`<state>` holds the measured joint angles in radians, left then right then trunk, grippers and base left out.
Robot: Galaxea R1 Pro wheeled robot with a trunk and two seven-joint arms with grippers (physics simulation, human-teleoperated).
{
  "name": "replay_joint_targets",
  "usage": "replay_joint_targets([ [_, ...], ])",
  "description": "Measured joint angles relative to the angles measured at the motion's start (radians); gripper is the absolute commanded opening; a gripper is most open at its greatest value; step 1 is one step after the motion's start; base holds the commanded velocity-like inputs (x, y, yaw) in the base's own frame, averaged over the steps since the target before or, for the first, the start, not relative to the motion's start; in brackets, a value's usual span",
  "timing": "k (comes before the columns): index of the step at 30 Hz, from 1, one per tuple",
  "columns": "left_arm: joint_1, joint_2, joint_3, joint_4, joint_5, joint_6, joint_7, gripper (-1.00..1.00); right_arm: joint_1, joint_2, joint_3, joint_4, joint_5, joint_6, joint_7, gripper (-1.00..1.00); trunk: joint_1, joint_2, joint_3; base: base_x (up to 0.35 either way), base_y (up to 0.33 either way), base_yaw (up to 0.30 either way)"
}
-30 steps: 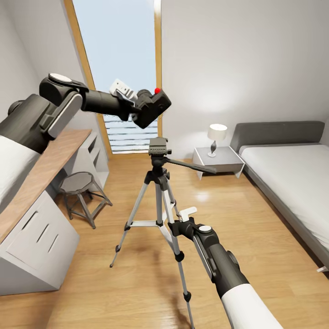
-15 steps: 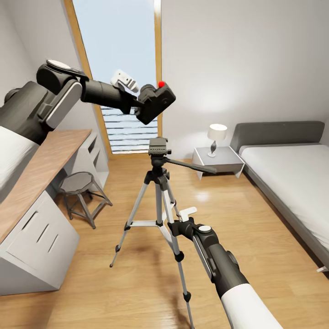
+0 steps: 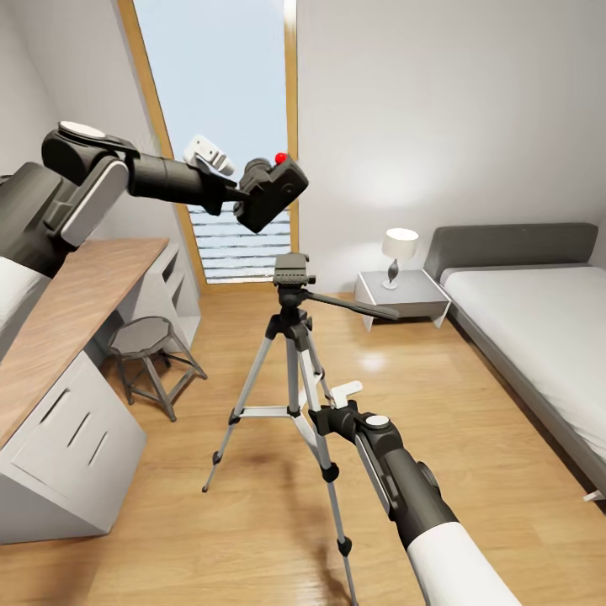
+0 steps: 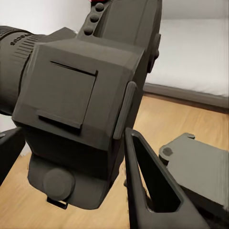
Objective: Attach the digital camera to the camera tripod in the bedroom.
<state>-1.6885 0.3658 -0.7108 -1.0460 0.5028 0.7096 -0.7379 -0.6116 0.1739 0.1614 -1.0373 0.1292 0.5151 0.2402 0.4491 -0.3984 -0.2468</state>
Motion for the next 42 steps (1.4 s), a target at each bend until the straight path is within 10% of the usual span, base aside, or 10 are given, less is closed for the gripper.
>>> replay_joint_targets([
  [34, -0.078, 0.081, -0.023, -0.113, -0.021, 0.147, -0.145, -1.00, 0.000, 0.000, 0.001, 0.000, 0.003, 0.000, 0.000, -1.00, 0.000, 0.000, 0.000, 0.000, 0.000, 0.000],
  [42, -0.131, 0.081, -0.109, -0.094, -0.014, 0.147, -0.182, -1.00, 0.000, 0.000, 0.001, -0.001, 0.002, 0.000, 0.000, -1.00, 0.000, 0.000, 0.000, 0.000, 0.000, 0.000],
])
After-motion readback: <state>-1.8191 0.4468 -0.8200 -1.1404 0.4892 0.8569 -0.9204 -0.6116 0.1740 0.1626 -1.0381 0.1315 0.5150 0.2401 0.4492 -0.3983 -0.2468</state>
